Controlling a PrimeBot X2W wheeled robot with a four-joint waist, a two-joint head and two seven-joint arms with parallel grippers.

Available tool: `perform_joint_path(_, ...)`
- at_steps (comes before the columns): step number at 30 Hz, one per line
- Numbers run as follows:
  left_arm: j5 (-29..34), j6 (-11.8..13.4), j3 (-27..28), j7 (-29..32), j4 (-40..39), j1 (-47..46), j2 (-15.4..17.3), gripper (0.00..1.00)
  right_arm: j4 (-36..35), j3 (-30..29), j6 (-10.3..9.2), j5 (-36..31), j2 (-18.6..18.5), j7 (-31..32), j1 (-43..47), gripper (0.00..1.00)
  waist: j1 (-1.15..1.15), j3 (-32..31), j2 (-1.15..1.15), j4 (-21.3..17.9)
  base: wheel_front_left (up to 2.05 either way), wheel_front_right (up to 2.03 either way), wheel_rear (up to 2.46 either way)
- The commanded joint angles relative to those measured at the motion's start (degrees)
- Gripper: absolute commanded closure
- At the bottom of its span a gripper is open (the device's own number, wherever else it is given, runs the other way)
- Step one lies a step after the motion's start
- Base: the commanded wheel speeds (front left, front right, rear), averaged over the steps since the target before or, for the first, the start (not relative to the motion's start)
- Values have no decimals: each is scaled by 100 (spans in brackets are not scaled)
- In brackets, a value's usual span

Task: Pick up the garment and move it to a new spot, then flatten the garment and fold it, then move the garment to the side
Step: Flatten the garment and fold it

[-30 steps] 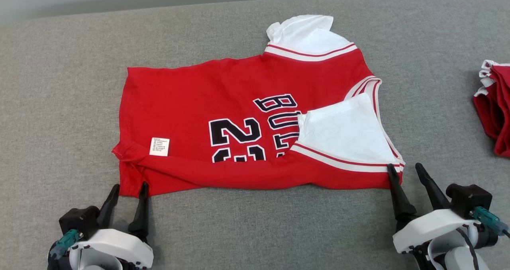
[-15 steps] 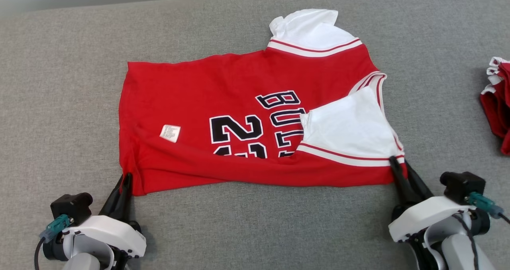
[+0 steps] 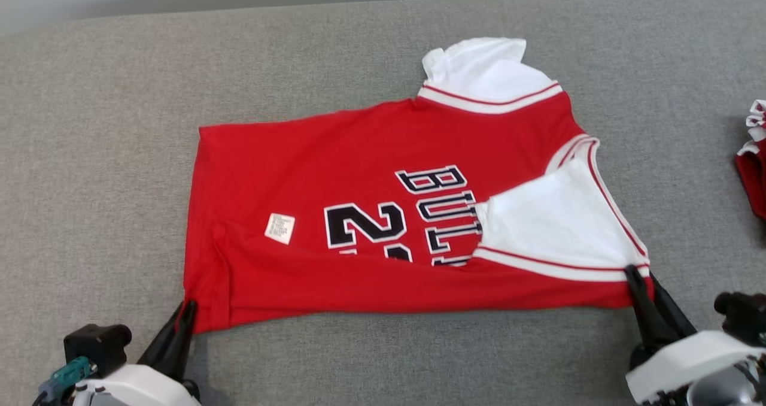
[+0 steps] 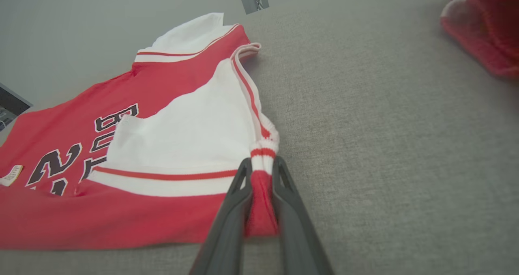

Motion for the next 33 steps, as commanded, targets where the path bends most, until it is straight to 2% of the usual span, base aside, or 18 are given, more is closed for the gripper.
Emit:
perform_joint_path(1,-77,73,49,88,-146,132,79,100,-137,-112,-15,19,10,70,169,100,0,-15,0,18,0,0,0)
perform_joint_path(7,-221,210,-1,528,-773,592,71,100,-585,-363,-15,-35,189,393,675,100,0,-3,0,49,0,0,0)
perform_joint_path(8,-248,205,-24,543,-794,581,39,100,-566,-376,-15,-40,205,364,646,88,0,3,0,45,0,0,0)
perform_joint_path(9,-322,191,-45,557,-782,564,-25,70,-519,-387,-15,-71,214,329,600,57,0,11,0,40,0,0,0)
perform_joint_path(10,-347,177,-60,535,-767,530,-67,0,-478,-384,-15,-150,219,286,541,0,0,13,0,34,0,0,0)
perform_joint_path(15,-319,325,58,-66,-747,281,-374,0,-319,-426,-9,-444,239,-185,189,0,0,-7,0,7,0,0,0)
perform_joint_path(20,-182,421,169,-627,-763,-9,-526,0,-343,-439,-9,-688,241,-569,-160,0,0,-46,0,-7,0,0,0)
perform_joint_path(24,73,492,212,-1100,-716,-387,-521,0,-470,-432,-9,-954,219,-732,-435,0,0,-108,0,-2,0,0,0)
perform_joint_path(33,273,482,130,-1313,-369,-691,-475,0,-676,-321,-9,-1026,222,-644,-575,0,0,-206,0,-51,0,0,0)
